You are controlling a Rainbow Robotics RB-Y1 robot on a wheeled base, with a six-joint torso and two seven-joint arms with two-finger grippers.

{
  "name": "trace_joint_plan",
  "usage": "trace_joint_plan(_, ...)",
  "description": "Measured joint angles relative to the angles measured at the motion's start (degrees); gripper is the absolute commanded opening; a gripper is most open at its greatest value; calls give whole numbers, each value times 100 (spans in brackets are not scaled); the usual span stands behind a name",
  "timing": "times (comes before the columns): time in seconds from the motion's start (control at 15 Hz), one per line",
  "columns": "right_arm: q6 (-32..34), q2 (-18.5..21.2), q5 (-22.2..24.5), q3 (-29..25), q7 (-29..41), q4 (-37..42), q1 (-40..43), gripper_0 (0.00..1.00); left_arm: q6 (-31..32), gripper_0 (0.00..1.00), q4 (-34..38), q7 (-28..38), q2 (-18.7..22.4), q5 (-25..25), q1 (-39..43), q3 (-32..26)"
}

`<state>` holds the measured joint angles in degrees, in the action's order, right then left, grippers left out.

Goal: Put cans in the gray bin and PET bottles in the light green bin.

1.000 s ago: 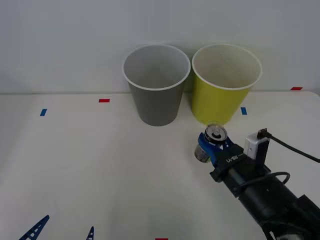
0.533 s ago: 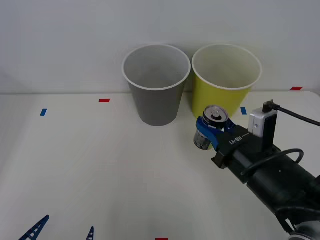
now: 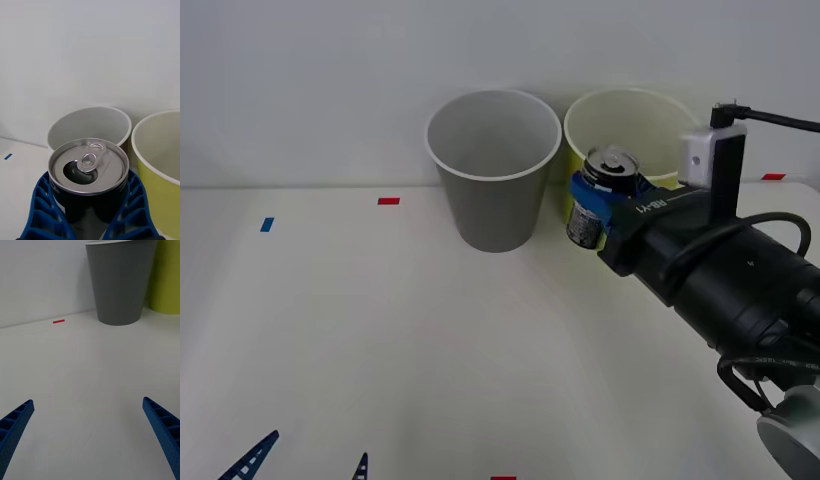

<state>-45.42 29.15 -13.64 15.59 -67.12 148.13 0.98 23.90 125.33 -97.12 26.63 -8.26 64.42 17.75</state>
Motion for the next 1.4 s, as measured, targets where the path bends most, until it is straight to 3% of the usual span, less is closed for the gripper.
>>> trace_joint_plan(0.13, -582, -48, -102, -29, 102, 12, -609, 5, 0, 100, 0, 0, 0, 0, 0, 0)
trace_joint_plan(0.27, -952, -129, -584, -150, 159, -163, -1267, 5, 0, 100, 0, 0, 0, 0, 0, 0)
trace_joint_plan(0.53, -1011, -340, -1117, -239, 66, -1397, -2616, 4, 0, 100, 0, 0, 0, 0, 0, 0)
trace_joint_plan(0.8, -990, -571, -1213, -179, -177, -2253, -3283, 4, 0, 100, 0, 0, 0, 0, 0, 0)
trace_joint_plan(1.0, -710, -605, -1212, 26, -303, -2892, -3711, 3, 0, 100, 0, 0, 0, 0, 0, 0)
trace_joint_plan(1.27, 421, -582, -1191, 376, -357, -4003, -4131, 2, 0, 100, 0, 0, 0, 0, 0, 0)
trace_joint_plan(1.4, 567, -571, -1172, 466, -373, -4376, -4331, 2, 0, 100, 0, 0, 0, 0, 0, 0)
